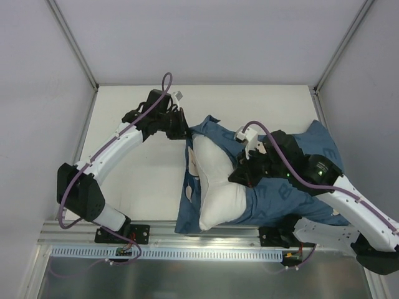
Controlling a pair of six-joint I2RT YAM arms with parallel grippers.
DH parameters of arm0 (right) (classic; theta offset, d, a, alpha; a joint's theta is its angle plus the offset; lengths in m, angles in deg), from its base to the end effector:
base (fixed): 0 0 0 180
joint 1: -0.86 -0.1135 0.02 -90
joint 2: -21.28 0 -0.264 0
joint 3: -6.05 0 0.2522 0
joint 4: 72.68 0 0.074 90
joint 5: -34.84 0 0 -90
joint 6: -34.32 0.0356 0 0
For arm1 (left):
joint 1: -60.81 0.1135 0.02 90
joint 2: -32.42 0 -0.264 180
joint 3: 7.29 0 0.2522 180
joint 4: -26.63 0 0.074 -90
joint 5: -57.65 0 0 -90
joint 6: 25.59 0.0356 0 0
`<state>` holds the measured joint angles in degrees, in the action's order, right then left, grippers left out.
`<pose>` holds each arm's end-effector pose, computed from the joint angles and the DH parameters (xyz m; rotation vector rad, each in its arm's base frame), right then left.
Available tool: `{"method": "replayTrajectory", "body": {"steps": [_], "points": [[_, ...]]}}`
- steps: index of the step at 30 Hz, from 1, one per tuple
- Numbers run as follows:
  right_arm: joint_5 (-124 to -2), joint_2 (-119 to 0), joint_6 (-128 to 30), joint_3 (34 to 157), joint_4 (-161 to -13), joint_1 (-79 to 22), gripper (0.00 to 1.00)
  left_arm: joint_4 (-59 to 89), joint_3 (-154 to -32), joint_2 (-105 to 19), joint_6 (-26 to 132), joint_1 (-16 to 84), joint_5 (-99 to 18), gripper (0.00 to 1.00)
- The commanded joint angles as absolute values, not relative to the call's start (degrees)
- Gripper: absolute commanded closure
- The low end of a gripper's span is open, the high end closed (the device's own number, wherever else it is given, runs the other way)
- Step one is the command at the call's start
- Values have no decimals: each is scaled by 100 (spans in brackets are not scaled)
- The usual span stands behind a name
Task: Remove the pillowcase from the pillow
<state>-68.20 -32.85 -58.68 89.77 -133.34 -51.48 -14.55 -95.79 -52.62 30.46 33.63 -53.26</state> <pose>0.1022 0.1456 0.3959 -1.1398 1.8700 0.7423 0.2911 -0.1638 0.3261 0.0738 2.3634 -0.9619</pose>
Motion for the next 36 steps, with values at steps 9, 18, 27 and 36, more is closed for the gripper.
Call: {"method": "replayTrajectory", "body": {"steps": [9,18,27,36], "points": [[-8584,-2732,-6209,9671,-13285,-5319,99,-1095,-10103,-6575,2680,3717,-5169,100],[-7533,-3144,-6043,9742,-13144,-5310,99,-1156,-10147,-6217,2934,3743,-5327,87],[-7035,-3707,-6095,9900,-13162,-4582,99,-1841,-9839,-4328,3136,4831,-4844,1],[-6756,-5025,-5446,10682,-12819,-4475,99,-2132,-8777,-2965,2689,3991,-5161,4]]}}
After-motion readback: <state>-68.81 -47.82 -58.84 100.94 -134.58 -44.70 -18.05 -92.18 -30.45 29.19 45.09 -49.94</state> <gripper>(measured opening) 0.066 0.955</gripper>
